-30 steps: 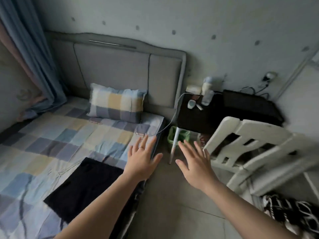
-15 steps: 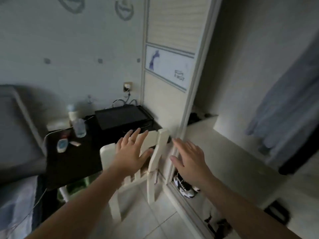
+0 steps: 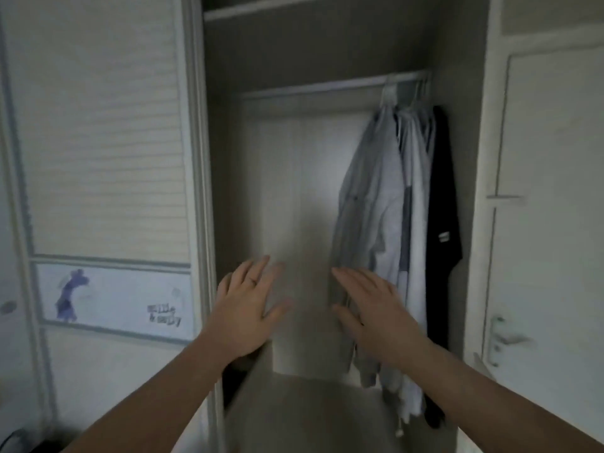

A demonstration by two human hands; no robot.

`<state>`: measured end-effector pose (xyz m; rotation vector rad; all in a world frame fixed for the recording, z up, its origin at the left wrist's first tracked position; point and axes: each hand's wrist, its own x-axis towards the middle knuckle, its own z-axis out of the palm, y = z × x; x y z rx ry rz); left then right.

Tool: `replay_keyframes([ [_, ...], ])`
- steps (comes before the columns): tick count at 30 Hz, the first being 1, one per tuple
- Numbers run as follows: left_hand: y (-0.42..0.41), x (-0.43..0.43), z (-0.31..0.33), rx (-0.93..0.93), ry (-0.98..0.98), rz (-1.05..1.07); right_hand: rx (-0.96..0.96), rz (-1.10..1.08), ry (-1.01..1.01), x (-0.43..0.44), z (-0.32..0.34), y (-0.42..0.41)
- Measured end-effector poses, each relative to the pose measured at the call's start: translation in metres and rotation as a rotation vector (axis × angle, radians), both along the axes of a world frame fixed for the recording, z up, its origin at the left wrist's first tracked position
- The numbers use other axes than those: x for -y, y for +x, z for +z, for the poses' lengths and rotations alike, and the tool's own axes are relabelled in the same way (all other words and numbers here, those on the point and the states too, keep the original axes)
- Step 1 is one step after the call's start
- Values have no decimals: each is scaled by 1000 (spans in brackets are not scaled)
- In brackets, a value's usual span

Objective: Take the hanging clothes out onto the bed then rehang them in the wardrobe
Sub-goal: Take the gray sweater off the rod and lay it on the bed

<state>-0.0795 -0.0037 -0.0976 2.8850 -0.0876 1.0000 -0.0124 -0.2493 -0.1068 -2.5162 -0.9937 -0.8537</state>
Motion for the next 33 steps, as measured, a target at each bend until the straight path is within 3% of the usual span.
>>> replay_keyframes([
  [12,183,0,151,187,158,-156,268,-270,-17,5,188,99],
  [19,265,17,207,283,231,-153,306,-452,-95,9,287,171],
  [26,336,43,241,194,42,-292,331,-608,-131,3,346,224],
  [33,394,60,256,76,-153,-489,315,-781,-180,-19,364,265],
])
